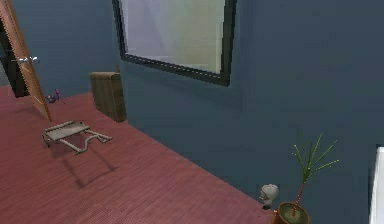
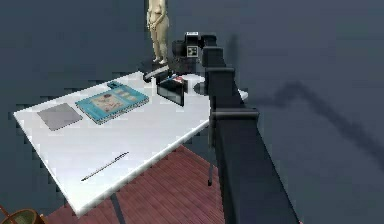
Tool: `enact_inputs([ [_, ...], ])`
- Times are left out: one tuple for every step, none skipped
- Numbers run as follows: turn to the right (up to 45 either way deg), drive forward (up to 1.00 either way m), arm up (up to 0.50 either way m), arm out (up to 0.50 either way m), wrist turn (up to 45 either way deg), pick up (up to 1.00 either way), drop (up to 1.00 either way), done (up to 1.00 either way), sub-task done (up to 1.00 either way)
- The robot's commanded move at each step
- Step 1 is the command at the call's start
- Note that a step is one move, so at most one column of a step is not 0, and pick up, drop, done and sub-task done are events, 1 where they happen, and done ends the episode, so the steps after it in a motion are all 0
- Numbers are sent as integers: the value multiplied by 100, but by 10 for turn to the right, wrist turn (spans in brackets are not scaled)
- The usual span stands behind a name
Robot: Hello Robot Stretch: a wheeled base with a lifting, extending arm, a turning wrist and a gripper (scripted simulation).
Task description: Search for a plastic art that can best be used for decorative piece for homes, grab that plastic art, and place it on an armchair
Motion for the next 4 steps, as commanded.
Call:
enact_inputs([
  [0,0,0,0,-450,0,0,0,0],
  [0,0,0,0,-450,0,0,0,0],
  [0,0,0,0,-90,0,0,0,0],
  [0,0,0,-48,0,0,0,0,0],
])
